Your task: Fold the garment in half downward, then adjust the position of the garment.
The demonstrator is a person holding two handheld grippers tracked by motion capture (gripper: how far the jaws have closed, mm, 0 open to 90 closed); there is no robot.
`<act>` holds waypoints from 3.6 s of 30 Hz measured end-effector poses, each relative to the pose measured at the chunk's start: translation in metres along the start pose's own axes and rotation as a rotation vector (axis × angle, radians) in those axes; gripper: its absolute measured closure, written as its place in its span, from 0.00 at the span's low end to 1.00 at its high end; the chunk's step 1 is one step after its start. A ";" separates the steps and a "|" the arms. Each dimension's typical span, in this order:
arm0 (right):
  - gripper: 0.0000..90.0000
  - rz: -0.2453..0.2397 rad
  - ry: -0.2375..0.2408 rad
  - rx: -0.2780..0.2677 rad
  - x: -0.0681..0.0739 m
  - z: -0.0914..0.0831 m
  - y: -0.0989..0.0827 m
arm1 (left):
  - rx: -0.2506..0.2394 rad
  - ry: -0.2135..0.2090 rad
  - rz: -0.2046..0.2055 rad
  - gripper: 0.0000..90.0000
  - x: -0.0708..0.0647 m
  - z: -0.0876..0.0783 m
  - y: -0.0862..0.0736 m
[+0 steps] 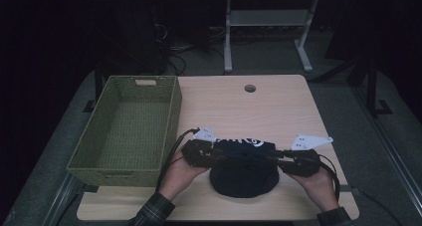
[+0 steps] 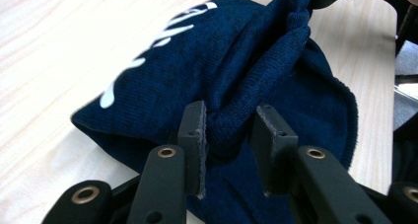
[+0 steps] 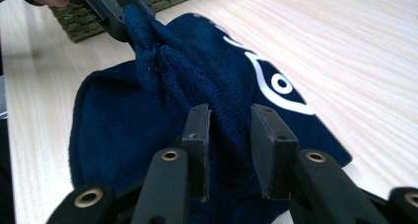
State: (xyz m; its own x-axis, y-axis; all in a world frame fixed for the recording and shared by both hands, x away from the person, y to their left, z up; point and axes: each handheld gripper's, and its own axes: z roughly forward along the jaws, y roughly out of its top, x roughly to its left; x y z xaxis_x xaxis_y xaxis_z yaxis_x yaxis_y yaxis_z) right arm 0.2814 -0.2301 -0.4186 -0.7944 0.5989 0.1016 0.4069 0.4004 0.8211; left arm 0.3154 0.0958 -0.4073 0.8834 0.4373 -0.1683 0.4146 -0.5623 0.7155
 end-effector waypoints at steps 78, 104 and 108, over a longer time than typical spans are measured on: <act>1.00 -0.065 0.163 0.144 0.046 0.027 -0.040 | 0.141 0.059 0.026 1.00 0.025 0.069 0.020; 1.00 -0.032 0.049 0.115 0.031 0.026 -0.038 | 0.125 0.039 0.065 0.91 -0.002 0.041 0.002; 1.00 -0.020 0.052 0.142 0.033 0.033 -0.040 | 0.154 0.052 0.092 0.94 0.000 0.050 0.001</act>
State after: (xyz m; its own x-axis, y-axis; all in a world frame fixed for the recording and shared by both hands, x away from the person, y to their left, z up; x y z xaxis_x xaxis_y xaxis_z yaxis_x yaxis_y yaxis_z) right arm 0.2531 -0.2036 -0.4666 -0.8237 0.5546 0.1180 0.4476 0.5082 0.7358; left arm 0.3268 0.0601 -0.4404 0.9084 0.4124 -0.0686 0.3644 -0.7008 0.6133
